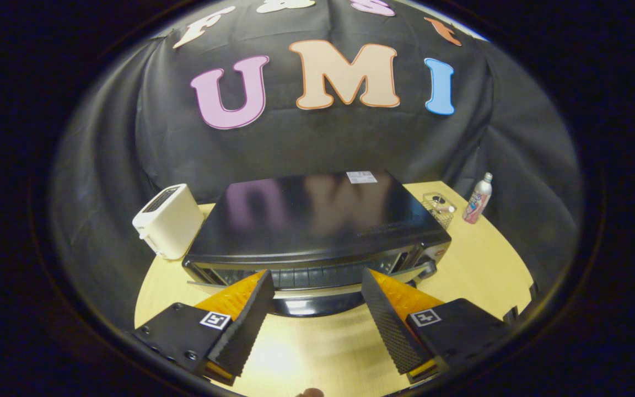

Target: Open the toaster oven, put the food inside, and close the toaster oven door.

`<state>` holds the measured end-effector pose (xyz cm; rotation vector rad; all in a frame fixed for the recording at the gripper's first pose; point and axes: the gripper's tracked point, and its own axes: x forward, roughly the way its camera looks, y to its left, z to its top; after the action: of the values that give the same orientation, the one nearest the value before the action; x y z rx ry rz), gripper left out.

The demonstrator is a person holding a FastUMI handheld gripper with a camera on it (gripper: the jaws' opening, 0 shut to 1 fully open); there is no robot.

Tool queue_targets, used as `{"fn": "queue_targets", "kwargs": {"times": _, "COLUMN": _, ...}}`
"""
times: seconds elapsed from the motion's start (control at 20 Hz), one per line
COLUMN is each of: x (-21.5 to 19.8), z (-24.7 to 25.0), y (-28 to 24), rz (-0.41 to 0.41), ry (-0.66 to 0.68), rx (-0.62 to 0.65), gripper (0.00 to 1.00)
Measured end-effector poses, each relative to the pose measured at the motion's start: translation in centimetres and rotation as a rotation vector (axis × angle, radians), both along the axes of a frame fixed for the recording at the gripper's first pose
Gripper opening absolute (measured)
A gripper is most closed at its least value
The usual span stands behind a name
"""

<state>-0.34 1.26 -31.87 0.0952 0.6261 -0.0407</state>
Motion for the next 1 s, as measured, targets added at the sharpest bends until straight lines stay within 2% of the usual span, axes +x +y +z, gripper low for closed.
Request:
{"fn": "queue_targets", "kwargs": {"times": 0.25, "x": -3.5, "z": -1.3, "y": -0.2, "rz": 0.0, "ry": 0.042, "rx": 0.02, "gripper": 1.0}}
{"fn": "queue_targets", "kwargs": {"times": 0.4, "x": -5.8, "z": -2.2, "y": 0.2, "rz": 0.052, "ry": 0.067, "rx": -0.073, "gripper": 1.0}}
{"fn": "queue_targets", "kwargs": {"times": 0.65, "x": -7.7, "z": -3.9, "y": 0.1, "rz": 0.005, "ry": 0.105, "rx": -0.021, "gripper": 0.98}}
{"fn": "queue_targets", "kwargs": {"times": 0.85, "x": -8.8, "z": -5.0, "y": 0.1, "rz": 0.0, "ry": 0.12, "rx": 0.014, "gripper": 0.98}}
{"fn": "queue_targets", "kwargs": {"times": 1.0, "x": -10.6, "z": -6.7, "y": 0.1, "rz": -0.005, "ry": 0.166, "rx": -0.005, "gripper": 0.98}}
